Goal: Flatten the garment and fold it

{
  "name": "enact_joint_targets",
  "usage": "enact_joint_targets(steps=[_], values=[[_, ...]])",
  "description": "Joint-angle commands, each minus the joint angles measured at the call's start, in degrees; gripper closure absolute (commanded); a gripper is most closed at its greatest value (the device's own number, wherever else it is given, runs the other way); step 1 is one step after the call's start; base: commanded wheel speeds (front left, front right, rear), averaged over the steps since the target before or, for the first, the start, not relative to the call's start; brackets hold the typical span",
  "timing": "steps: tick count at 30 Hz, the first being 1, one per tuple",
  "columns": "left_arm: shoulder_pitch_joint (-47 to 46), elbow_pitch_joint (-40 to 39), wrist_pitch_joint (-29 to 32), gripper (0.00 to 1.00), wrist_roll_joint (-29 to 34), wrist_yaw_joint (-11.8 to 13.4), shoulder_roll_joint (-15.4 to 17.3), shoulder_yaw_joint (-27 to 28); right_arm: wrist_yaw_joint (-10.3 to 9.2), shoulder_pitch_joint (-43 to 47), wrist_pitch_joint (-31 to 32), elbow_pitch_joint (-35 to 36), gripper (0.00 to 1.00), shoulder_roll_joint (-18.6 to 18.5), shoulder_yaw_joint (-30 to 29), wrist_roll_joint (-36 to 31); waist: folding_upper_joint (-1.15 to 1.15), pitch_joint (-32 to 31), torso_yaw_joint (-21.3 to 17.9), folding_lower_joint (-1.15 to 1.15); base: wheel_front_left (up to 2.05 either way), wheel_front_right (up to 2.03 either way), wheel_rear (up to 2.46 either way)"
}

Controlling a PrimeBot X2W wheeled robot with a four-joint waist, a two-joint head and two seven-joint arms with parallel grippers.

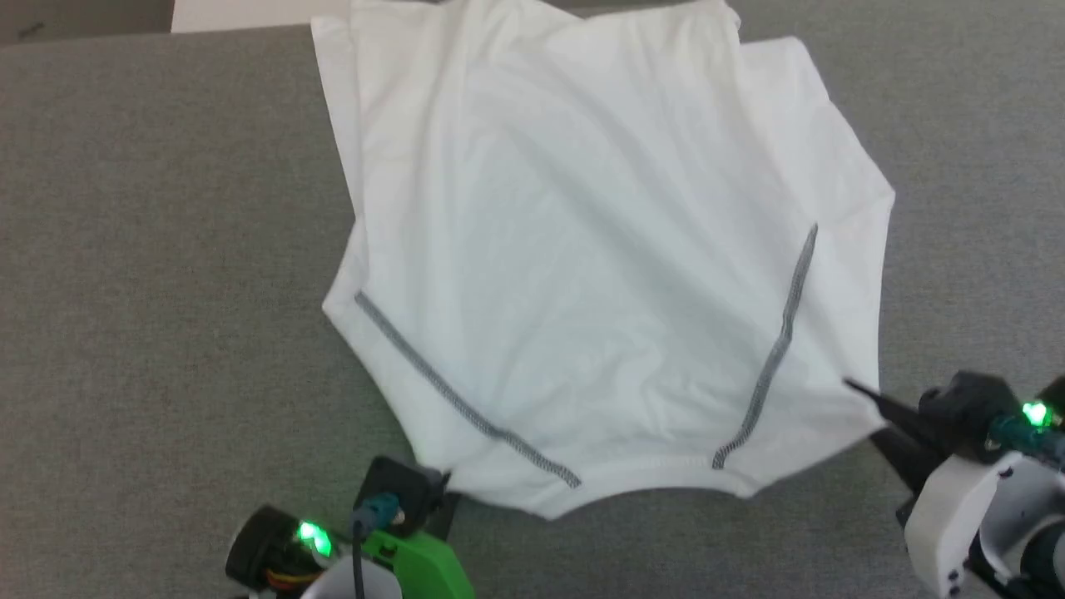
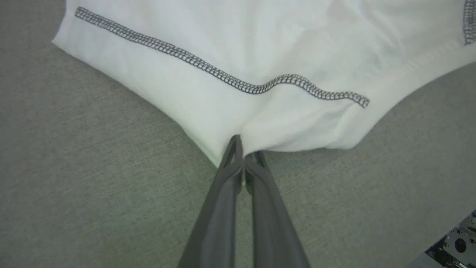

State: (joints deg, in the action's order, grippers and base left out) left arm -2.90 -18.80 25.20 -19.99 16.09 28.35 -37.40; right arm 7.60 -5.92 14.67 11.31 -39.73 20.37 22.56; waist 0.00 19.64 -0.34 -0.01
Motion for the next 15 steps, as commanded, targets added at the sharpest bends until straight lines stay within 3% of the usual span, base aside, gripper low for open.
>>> enact_joint_targets(steps=[1, 8, 15], values=[[1.83, 0.18, 1.16, 1.00, -1.01, -0.79, 1.05, -0.54, -0.11, 1.92, 1.04, -0.17, 1.00, -0.61, 0.60, 1.51, 0.00, -2.30, -0.36, 0.01, 0.00, 0.00, 0.00], [8.21, 0.81, 5.82, 1.00, -6.62, -2.66, 3.41, -2.79, -0.11, 10.74, 7.06, -0.86, 1.00, -4.01, 2.32, 5.31, 0.00, -5.63, -0.29, 0.01, 0.00, 0.00, 0.00], [11.38, 3.67, 5.40, 1.00, -8.70, -3.12, 2.75, -4.26, -0.11, 15.71, 9.92, -1.32, 1.00, -3.44, 2.26, 5.71, 0.00, -7.85, 0.02, 0.01, 0.00, 0.00, 0.00]])
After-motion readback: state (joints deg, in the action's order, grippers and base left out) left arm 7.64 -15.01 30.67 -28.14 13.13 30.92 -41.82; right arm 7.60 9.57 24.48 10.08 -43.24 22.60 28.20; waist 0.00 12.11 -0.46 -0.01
